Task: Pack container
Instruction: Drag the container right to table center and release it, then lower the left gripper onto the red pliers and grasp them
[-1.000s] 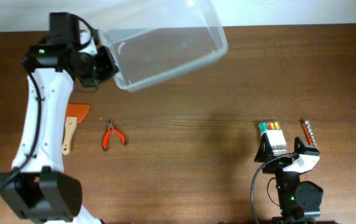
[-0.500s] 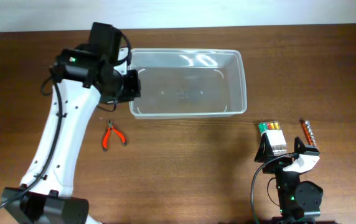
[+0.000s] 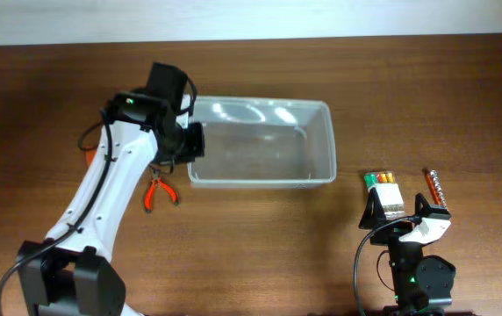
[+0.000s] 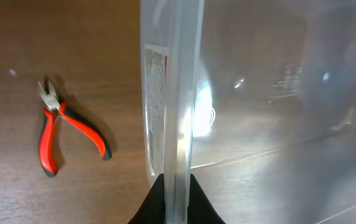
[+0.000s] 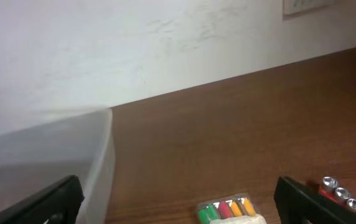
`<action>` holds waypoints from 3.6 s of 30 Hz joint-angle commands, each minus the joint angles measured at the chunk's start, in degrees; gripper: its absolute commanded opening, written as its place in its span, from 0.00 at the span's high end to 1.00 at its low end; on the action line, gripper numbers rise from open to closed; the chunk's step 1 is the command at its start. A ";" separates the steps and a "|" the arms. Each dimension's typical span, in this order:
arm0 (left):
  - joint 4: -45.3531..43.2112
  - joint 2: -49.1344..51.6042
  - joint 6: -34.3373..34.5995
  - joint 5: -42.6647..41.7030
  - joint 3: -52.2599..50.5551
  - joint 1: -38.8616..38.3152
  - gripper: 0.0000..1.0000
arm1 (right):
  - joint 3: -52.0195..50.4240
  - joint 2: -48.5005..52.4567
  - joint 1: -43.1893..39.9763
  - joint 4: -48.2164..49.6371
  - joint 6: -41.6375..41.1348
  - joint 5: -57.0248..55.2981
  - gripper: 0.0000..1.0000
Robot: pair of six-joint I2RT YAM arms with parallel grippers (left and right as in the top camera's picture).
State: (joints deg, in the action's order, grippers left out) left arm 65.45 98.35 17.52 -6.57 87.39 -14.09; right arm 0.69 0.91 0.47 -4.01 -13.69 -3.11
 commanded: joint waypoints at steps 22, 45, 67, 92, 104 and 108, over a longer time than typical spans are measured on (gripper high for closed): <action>-9.64 -1.29 -0.68 -0.90 -14.69 -0.02 0.98 | -0.37 -0.33 -0.15 -0.28 0.11 -0.28 0.01; -8.76 -2.19 -0.46 0.63 -8.41 2.12 0.38 | -0.37 -0.33 -0.15 -0.28 0.11 -0.28 0.01; 4.52 -4.39 -2.25 8.52 -5.99 9.11 0.19 | -0.37 -0.33 -0.15 -0.28 0.11 -0.28 0.01; -16.20 -4.09 -23.65 13.00 -26.45 12.98 0.18 | -0.37 -0.33 -0.15 -0.28 0.11 -0.28 0.01; -27.82 -3.21 -27.71 8.61 -32.24 13.79 0.24 | -0.37 -0.33 -0.15 -0.28 0.11 -0.28 0.01; -28.81 -2.40 -27.74 9.86 -32.24 13.79 0.24 | -0.37 -0.33 -0.15 -0.28 0.11 -0.28 0.01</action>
State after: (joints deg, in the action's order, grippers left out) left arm 37.32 94.76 -8.82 2.39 55.59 -0.60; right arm 0.69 0.91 0.47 -4.01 -13.67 -3.11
